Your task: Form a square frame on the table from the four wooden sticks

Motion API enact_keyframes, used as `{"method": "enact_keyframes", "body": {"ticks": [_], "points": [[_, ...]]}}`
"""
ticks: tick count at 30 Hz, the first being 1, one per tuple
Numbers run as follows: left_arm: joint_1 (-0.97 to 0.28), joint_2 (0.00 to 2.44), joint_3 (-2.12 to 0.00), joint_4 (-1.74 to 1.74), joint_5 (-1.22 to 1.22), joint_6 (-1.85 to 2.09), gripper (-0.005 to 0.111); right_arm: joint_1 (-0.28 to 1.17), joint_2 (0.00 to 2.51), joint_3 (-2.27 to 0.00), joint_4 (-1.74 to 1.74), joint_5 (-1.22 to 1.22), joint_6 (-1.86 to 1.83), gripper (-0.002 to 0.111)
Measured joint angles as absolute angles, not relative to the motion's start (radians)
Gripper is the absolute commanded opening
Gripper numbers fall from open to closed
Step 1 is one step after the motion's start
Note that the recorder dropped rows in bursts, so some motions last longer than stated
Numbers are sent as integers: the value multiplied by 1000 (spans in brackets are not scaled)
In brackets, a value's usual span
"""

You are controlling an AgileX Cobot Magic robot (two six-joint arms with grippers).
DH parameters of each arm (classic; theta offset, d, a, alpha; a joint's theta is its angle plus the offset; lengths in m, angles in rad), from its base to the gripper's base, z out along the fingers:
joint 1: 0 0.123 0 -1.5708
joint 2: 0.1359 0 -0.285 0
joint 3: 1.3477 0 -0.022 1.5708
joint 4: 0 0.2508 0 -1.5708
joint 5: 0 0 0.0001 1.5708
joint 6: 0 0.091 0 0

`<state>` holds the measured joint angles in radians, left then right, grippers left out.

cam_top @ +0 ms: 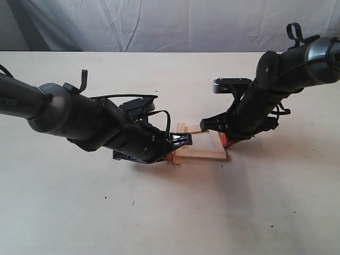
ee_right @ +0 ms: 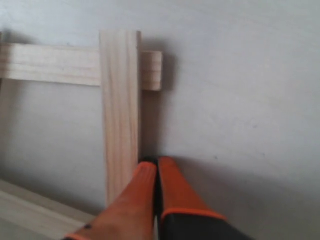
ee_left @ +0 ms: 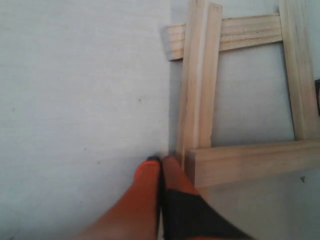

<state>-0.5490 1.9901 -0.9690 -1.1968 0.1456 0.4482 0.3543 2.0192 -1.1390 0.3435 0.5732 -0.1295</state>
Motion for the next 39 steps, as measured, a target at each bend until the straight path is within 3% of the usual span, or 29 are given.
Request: {"method": "enact_keyframes", "body": {"ticks": [31,39], "points": [[-549,1986,-969,-1205,144,448,0,354,2017,-1139,404,591,-133,0],[-460,1869,-958,-1091,225,448,0,282,1895,-1139,402,677,-133,0]]}}
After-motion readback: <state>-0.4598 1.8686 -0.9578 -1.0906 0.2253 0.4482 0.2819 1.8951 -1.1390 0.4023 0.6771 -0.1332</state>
